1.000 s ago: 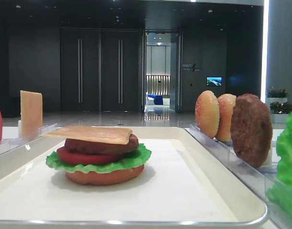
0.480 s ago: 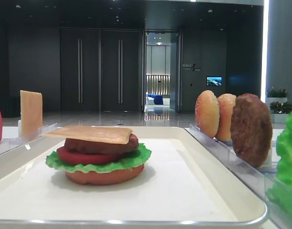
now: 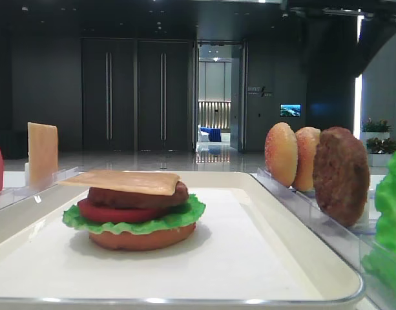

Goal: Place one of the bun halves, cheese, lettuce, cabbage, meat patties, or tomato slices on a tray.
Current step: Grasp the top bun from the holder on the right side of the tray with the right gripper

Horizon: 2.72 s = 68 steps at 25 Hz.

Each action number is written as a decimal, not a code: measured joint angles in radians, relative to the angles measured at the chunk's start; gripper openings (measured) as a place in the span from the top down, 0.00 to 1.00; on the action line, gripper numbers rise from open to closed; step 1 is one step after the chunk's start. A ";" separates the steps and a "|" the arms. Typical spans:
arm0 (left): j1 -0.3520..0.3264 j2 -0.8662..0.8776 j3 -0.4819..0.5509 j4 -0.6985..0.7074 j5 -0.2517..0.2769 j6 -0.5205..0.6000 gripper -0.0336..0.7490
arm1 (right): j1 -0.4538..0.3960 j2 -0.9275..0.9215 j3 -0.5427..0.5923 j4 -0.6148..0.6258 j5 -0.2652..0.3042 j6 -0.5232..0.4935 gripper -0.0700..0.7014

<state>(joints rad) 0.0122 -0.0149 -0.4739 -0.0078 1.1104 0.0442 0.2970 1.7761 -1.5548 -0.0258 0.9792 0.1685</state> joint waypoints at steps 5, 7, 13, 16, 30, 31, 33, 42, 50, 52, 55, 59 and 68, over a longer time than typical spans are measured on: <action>0.000 0.000 0.000 0.000 0.000 0.000 0.97 | 0.129 0.020 -0.008 -0.034 -0.044 0.141 0.29; 0.000 0.000 0.000 0.000 0.000 0.000 0.97 | 0.155 0.027 -0.009 -0.034 -0.068 0.189 0.30; 0.000 0.000 0.000 0.000 0.000 0.000 0.97 | 0.168 0.065 -0.013 -0.039 -0.110 0.264 0.31; 0.000 0.000 0.000 0.000 0.000 0.000 0.97 | 0.168 0.096 -0.018 -0.051 -0.128 0.265 0.31; 0.000 0.000 0.000 0.000 0.000 0.000 0.97 | 0.142 0.157 -0.021 -0.074 -0.187 0.201 0.31; 0.000 0.000 0.000 0.000 0.000 0.000 0.97 | 0.142 0.162 -0.021 -0.066 -0.194 0.197 0.31; 0.000 0.000 0.000 0.000 0.000 0.000 0.97 | 0.142 0.167 -0.021 -0.055 -0.203 0.192 0.31; 0.000 0.000 0.000 0.000 0.000 0.000 0.97 | 0.142 0.224 -0.021 -0.053 -0.207 0.170 0.31; 0.000 0.000 0.000 0.000 0.000 0.000 0.97 | 0.142 0.254 -0.023 -0.057 -0.208 0.162 0.37; 0.000 0.000 0.000 0.000 0.000 0.000 0.97 | 0.141 0.255 -0.025 -0.068 -0.202 0.161 0.48; 0.000 0.000 0.000 0.000 0.000 0.000 0.97 | 0.139 0.255 -0.028 -0.078 -0.197 0.159 0.68; 0.000 0.000 0.000 0.000 0.000 0.000 0.97 | 0.140 0.256 -0.028 -0.077 -0.193 0.158 0.68; 0.000 0.000 0.000 0.000 0.000 0.000 0.97 | 0.142 0.221 -0.028 -0.044 -0.153 0.146 0.68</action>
<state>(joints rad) 0.0122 -0.0149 -0.4739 -0.0080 1.1104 0.0442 0.4394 1.9971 -1.5825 -0.0696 0.8264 0.3146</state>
